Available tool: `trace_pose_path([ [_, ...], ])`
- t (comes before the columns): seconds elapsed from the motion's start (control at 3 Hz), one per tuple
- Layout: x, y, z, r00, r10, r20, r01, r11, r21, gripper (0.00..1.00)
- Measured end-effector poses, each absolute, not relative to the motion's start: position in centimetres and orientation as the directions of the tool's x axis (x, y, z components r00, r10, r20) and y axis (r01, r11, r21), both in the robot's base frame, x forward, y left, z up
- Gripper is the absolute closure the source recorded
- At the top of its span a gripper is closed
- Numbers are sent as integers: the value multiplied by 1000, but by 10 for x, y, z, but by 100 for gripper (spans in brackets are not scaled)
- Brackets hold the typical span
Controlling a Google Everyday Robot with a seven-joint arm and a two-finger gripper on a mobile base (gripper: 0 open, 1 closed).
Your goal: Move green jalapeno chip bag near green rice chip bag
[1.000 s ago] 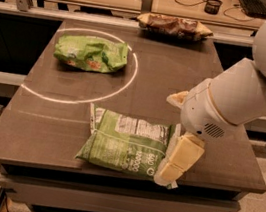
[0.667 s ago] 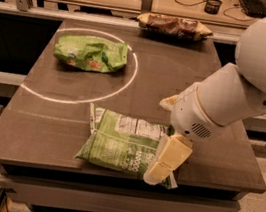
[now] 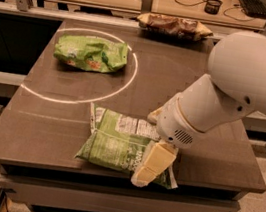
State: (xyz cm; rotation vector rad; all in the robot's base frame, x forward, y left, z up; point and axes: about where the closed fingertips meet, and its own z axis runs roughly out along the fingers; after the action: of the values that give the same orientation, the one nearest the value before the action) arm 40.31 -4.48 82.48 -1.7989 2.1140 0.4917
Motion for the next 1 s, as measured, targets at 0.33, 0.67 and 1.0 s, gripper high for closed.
trace_pose_path([
  [0.33, 400, -53, 819, -154, -887, -435, -988, 144, 55, 37],
  [0.67, 402, -60, 820, -146, -888, -436, -989, 145, 37, 59],
  [1.0, 402, -60, 824, -146, -888, -436, -989, 145, 37, 83],
])
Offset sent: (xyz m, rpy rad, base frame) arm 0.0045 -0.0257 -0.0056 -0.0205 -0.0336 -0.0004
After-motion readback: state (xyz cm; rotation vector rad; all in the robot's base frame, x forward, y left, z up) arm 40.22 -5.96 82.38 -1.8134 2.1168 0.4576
